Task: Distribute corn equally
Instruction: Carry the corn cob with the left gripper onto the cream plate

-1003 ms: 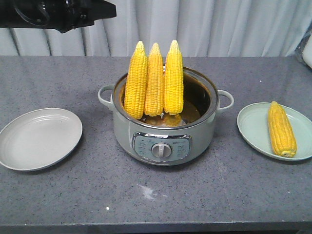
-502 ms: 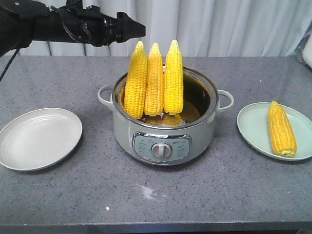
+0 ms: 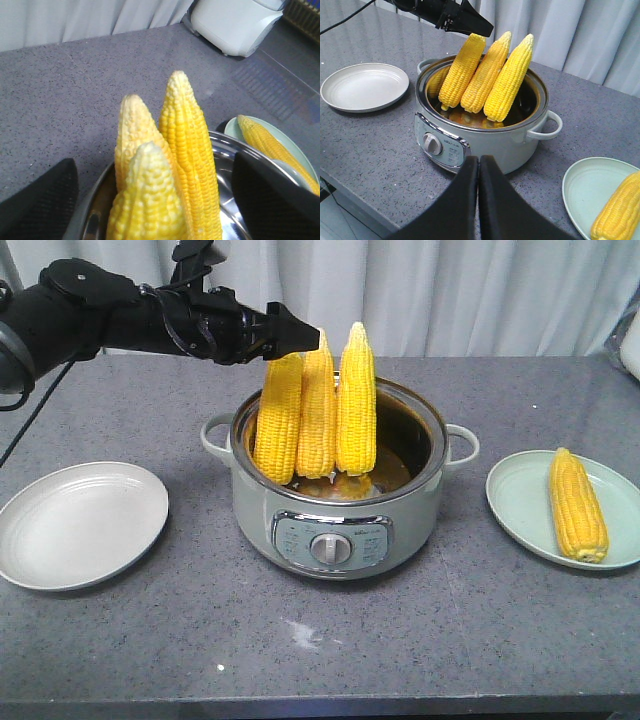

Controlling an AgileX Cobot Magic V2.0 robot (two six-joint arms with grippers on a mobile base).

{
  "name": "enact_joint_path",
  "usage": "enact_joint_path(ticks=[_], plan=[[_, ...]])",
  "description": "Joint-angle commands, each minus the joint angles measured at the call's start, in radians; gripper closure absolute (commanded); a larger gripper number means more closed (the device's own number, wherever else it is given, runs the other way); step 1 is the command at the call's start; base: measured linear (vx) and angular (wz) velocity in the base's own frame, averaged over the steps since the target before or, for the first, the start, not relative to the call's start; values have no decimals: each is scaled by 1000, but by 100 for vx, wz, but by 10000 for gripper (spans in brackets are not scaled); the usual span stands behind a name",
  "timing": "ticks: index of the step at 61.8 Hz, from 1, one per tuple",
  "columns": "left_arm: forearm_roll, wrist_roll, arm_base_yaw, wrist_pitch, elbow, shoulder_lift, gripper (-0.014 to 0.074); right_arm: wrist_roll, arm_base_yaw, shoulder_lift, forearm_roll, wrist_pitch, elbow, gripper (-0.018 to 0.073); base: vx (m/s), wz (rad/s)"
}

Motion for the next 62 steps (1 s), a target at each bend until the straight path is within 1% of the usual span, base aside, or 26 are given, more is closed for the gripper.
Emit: enact_joint_path(ticks=[1, 14, 18, 23, 29, 43, 47, 62], plan=[[-34, 3, -10, -3, -34, -47, 4, -8, -6, 8, 37, -41, -21, 564, 0, 0], [-29, 3, -10, 19, -34, -37, 13, -8, -6, 8, 37, -41, -21, 564, 0, 0], [-29, 3, -10, 18, -34, -37, 36, -8, -6, 8, 37, -41, -21, 564, 0, 0], [-29, 3, -10, 19, -34, -37, 91, -8, -6, 8, 37, -41, -21, 564, 0, 0], [-29, 3, -10, 25, -34, -38, 200, -8, -6, 8, 37, -42, -21, 564, 0, 0], [-29, 3, -10, 71, -34, -48, 524, -8, -6, 8, 37, -42, -21, 564, 0, 0], [-30, 3, -10, 81, -34, -57, 597, -8, -6, 8, 37, -42, -21, 564, 0, 0], [-29, 5, -1, 67, -34, -148, 605, -8, -6, 8, 37, -41, -21, 564, 0, 0]])
